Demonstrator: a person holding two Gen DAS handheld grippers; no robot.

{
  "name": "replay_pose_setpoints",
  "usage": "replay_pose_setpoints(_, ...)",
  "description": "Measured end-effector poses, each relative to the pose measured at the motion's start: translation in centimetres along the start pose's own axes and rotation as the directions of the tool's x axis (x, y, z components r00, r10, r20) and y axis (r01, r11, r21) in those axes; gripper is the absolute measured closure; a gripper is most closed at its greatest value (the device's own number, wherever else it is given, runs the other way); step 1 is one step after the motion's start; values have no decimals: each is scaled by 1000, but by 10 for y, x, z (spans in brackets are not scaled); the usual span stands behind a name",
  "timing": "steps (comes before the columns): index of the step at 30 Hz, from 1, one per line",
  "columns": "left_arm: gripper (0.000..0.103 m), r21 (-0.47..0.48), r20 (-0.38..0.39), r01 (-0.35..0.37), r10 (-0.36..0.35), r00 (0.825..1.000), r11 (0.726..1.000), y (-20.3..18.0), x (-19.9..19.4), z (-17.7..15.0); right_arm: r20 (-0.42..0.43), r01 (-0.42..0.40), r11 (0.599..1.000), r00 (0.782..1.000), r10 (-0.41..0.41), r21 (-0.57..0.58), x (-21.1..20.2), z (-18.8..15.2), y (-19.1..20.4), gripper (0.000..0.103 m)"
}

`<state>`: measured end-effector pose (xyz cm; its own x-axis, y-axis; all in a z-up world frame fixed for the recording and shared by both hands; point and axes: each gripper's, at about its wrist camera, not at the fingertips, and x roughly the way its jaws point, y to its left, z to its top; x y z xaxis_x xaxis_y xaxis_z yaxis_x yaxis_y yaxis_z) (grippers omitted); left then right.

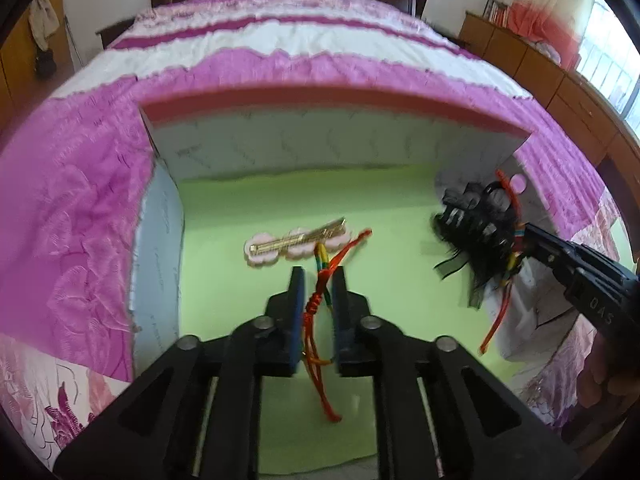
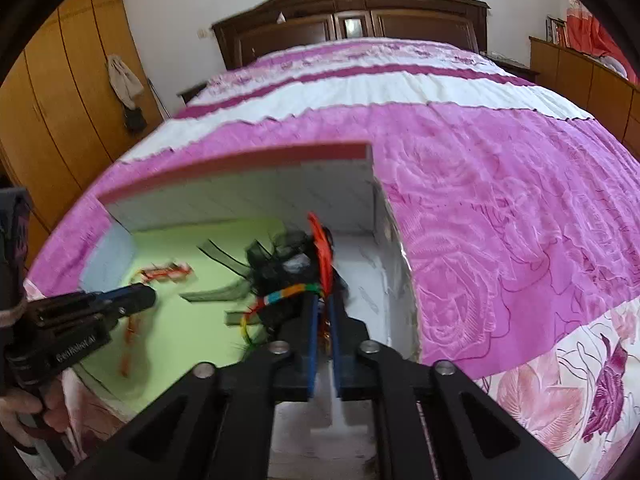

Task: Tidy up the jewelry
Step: 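Carry both held bracelets into the pink box, then open both tools to release the bracelets inside the box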

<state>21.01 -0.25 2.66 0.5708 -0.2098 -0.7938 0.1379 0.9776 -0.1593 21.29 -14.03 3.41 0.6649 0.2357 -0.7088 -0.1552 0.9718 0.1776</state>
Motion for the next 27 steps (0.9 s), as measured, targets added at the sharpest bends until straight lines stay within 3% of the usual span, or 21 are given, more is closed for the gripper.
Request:
replay_pose_setpoints(1, 78, -3, 21, -2, 2, 1000, 1000, -1, -5, 0, 8, -1, 1000, 1000, 1, 1, -2, 0, 1, 73)
replay_pose_setpoints(2, 69, -9, 35, 0, 1, 999, 1000, -1, -10, 1, 19, -12, 1000, 1000, 11, 2, -7, 1, 1, 72)
replay_pose_setpoints(3, 68, -14, 55, 8, -7, 998, 1000, -1, -16, 0, 28, -18, 1000, 999, 18, 1, -11, 1, 2, 72)
replay_pose_setpoints(13, 66, -19, 137, 12, -9, 991, 1000, -6, -64, -8, 132, -38, 999, 991, 38, 1, -68, -7, 15, 59)
replay_pose_setpoints(27, 65, 16, 229, -2, -2, 973, 1000, -27, -126, -41, 266, -81, 997, 961, 74, 15, -148, -41, 29, 49)
